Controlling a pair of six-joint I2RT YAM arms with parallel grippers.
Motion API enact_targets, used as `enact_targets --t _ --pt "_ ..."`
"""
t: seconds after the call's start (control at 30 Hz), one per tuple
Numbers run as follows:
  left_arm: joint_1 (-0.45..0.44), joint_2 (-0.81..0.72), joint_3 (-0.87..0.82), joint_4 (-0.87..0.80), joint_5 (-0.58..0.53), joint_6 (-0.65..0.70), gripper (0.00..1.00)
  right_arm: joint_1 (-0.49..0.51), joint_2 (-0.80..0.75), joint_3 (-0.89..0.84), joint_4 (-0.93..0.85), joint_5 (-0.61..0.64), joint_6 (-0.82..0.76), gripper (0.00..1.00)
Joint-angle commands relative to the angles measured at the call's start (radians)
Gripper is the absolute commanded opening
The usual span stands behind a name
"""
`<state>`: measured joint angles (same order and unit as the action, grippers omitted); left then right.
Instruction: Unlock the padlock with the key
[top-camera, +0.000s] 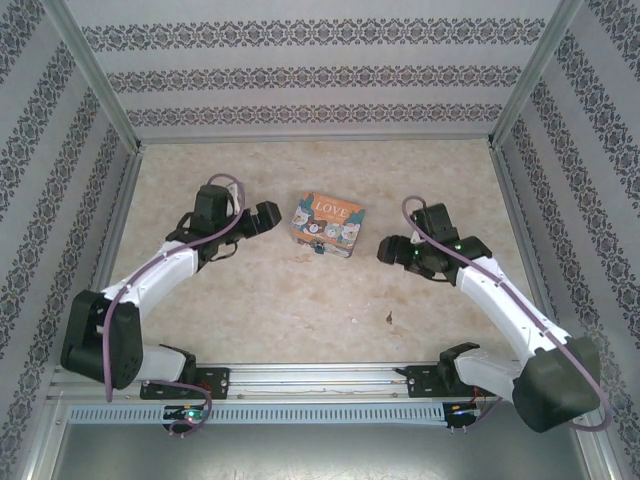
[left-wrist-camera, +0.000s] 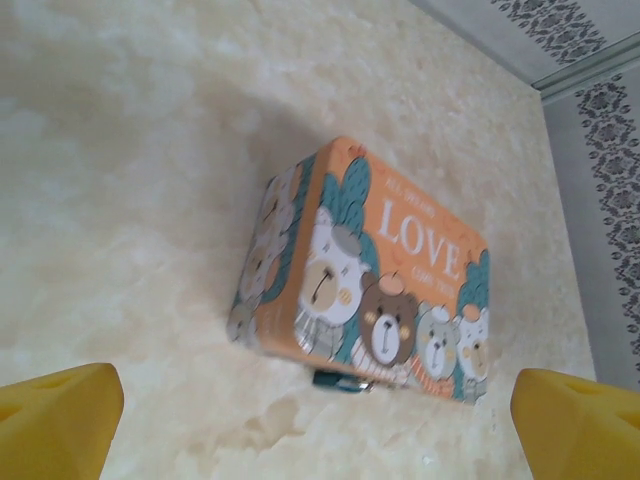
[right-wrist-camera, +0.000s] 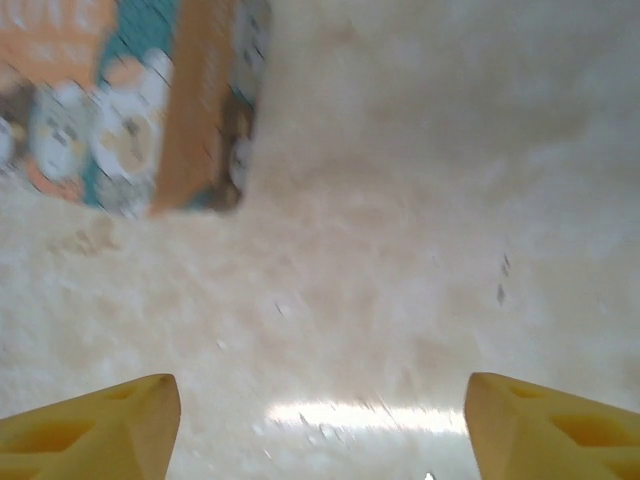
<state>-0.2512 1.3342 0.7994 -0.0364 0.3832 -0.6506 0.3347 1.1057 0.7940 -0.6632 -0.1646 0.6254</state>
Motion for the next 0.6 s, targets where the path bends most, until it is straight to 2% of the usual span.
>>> enact_targets --t 0.0,0.23,0.57 --pt "0.000 -0.061 -0.072 0.058 -0.045 -0.042 0.99 0.041 -0.023 -0.076 -0.141 0.004 0.082 0.70" --pt "0.000 -0.110 -0.151 0.069 -0.072 -0.059 0.99 0.124 -0.010 -0.171 -0.169 0.010 0.125 0.62" --pt "0.000 -0.110 -0.184 0.105 -0.076 -0.096 0.99 0.206 0.113 -0.165 -0.146 -0.001 0.110 0.55"
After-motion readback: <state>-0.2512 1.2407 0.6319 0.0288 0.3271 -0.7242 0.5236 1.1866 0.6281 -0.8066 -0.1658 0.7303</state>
